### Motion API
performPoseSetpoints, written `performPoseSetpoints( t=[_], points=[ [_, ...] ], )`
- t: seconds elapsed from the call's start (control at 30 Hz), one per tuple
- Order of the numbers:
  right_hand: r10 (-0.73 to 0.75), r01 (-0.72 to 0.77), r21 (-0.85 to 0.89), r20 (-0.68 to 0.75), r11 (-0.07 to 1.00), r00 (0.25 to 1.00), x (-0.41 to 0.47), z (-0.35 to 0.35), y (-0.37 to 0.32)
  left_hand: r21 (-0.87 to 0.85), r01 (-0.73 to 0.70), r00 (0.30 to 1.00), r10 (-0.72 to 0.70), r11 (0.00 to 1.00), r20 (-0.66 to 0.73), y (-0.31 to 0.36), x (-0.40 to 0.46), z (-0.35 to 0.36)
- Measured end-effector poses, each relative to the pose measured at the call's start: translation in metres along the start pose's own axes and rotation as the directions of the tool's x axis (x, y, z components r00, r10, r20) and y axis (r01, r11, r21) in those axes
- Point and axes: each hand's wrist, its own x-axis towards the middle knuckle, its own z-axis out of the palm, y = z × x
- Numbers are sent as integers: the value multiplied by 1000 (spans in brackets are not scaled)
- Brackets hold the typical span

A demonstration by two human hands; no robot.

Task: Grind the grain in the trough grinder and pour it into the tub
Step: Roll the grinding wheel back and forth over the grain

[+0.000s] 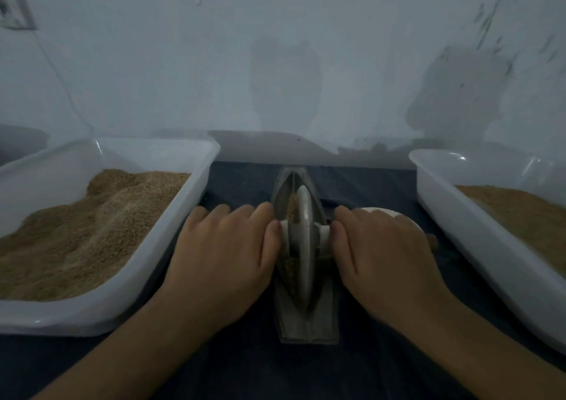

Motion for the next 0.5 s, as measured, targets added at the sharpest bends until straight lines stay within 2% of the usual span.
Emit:
performPoseSetpoints(
  t=[0.1,0.17,0.2,0.27,0.3,0.37,0.43,0.5],
  points=[
    [89,-84,-39,142,996,986,27,16,11,40,54,995,-58,998,86,-5,32,18],
    [148,-126,-104,245,987,958,60,38,23,168,92,976,-122,982,181,-9,70,39],
    [219,-199,-96,306,975,927,80,45,28,196,136,963,-176,971,205,-11,89,48],
    [309,-316,-56,422,947,852,112,53,38,123,271,928,-293,955,231,-16,122,60],
    [279,-278,-66,433,958,857,117,56,40,116,279,929,-299,953,219,-16,128,62],
    [231,-188,-143,411,972,882,111,53,37,173,191,952,-225,966,208,-19,120,60],
    [109,-72,-140,277,988,955,82,42,24,201,78,979,-113,976,170,-18,87,49],
    [74,-48,-161,160,986,984,51,25,9,144,30,989,-50,989,140,-14,47,34]
  ],
)
